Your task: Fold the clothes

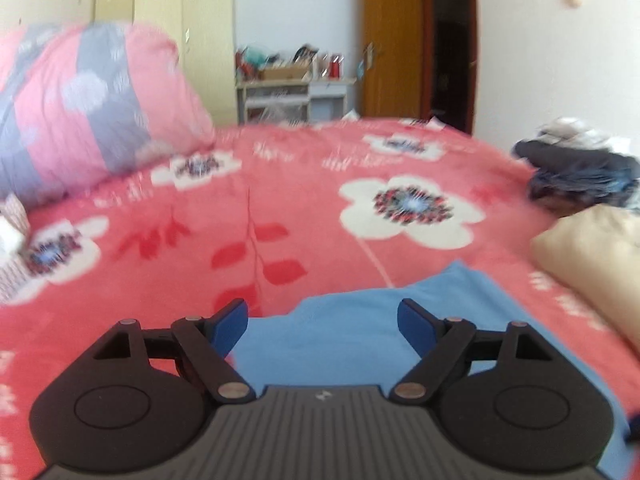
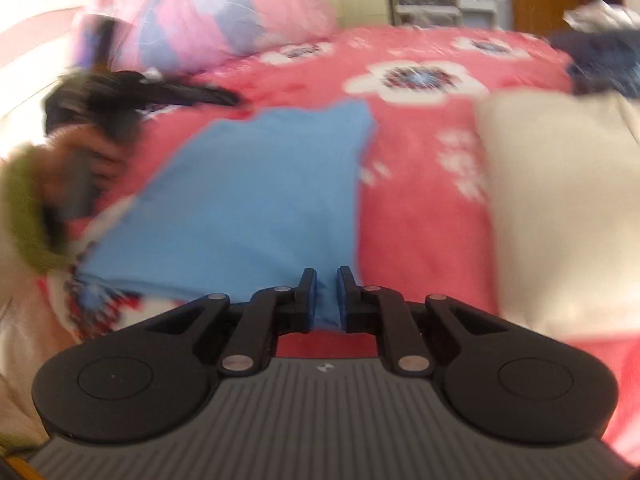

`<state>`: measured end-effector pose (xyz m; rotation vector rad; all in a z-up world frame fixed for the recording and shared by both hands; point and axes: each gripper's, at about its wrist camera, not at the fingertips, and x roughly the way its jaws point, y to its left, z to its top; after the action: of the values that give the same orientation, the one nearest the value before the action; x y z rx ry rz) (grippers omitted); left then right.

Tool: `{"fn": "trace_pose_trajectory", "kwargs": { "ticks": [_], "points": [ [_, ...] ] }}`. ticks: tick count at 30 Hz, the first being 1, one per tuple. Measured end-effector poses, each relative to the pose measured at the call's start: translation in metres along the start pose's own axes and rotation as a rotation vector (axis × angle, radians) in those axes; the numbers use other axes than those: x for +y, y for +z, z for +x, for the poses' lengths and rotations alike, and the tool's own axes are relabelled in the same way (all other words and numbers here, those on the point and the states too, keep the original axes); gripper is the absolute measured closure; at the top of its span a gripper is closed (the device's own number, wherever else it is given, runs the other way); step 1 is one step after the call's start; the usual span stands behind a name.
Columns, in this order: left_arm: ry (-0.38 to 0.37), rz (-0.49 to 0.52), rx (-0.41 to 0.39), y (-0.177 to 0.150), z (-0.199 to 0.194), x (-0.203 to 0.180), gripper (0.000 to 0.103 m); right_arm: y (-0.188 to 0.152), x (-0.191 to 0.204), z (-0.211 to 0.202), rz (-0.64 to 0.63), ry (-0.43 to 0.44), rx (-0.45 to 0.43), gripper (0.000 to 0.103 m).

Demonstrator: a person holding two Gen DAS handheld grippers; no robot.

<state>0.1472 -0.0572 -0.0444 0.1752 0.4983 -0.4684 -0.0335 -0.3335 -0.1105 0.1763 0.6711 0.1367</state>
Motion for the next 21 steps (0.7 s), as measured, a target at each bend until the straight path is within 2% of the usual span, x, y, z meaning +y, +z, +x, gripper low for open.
{"fn": "trace_pose_trajectory", "kwargs": {
  "ticks": [1, 5, 7, 9, 11, 12, 15, 18, 21],
  "points": [
    [-0.002, 0.023, -0.009, -0.004, -0.017, 0.001, 0.018, -0.002, -0.004, -0.008, 0.027, 0.003, -0.012, 0.089],
    [-0.023, 0.099, -0.008, -0.033, -0.067, -0.009, 0.018, 0.001, 0.001, -0.028, -0.012, -0.049, -0.063, 0.087],
    [-0.022, 0.131, 0.026, -0.054, -0.076, -0.021, 0.018, 0.006, 0.003, -0.028, -0.005, -0.011, -0.110, 0.087],
    [0.014, 0.169, 0.084, -0.077, -0.078, -0.035, 0.018, 0.008, 0.010, -0.019, -0.007, 0.027, -0.139, 0.087],
    [0.079, 0.201, 0.155, -0.099, -0.074, -0.047, 0.020, 0.004, 0.021, -0.013, -0.043, 0.030, -0.127, 0.087],
    [0.105, 0.201, 0.160, -0.109, -0.076, -0.051, 0.020, 0.001, 0.027, -0.007, -0.068, 0.016, -0.108, 0.087],
    [0.111, 0.117, 0.129, -0.125, -0.094, -0.044, 0.020, -0.010, 0.038, 0.006, -0.129, -0.038, -0.044, 0.087],
    [0.075, 0.003, 0.137, -0.137, -0.109, -0.029, 0.020, -0.020, 0.035, -0.002, -0.101, -0.029, -0.050, 0.087],
    [0.041, -0.046, 0.151, -0.142, -0.124, -0.017, 0.020, -0.024, 0.032, -0.008, -0.081, -0.029, -0.035, 0.087]
  ]
}}
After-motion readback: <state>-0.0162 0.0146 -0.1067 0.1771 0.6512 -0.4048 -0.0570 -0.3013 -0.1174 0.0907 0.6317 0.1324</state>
